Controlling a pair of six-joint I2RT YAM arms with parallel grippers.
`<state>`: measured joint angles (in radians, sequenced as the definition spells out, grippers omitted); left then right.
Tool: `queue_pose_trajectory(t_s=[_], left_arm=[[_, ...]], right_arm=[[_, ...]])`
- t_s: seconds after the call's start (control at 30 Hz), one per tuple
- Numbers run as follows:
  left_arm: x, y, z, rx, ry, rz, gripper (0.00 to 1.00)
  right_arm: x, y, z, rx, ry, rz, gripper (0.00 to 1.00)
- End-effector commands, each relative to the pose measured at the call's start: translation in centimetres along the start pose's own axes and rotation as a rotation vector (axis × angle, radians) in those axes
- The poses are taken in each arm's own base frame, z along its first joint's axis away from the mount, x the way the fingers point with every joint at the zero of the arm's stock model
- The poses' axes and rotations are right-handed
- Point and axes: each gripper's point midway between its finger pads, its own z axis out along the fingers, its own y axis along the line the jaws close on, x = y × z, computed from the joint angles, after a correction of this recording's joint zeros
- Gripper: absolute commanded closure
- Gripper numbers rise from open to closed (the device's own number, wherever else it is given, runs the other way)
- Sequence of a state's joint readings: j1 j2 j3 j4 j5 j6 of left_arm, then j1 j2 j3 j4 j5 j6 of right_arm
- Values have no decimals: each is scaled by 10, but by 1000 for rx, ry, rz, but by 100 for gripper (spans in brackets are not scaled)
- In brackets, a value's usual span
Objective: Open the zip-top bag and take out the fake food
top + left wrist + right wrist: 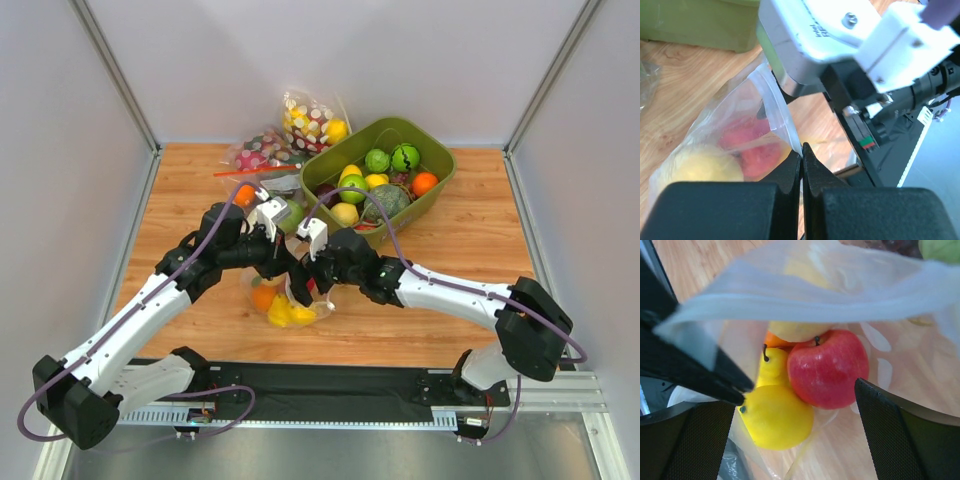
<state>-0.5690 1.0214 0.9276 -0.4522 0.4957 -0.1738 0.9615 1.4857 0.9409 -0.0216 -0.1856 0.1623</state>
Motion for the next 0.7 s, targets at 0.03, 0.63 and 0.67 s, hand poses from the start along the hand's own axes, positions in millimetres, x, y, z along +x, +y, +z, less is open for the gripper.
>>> queue_pose_trajectory(t_s=[0.03, 0.63, 0.67], left_arm=[[-12, -3, 2, 11, -41, 20, 100], [-14, -4, 1, 18, -51, 23, 100], [-14, -4, 2, 19, -49, 22, 100]], right_arm=[[-30, 32, -5, -115, -107, 11, 0], [10, 16, 16, 31, 3, 67, 0], [10, 16, 15, 49, -1, 63, 0]])
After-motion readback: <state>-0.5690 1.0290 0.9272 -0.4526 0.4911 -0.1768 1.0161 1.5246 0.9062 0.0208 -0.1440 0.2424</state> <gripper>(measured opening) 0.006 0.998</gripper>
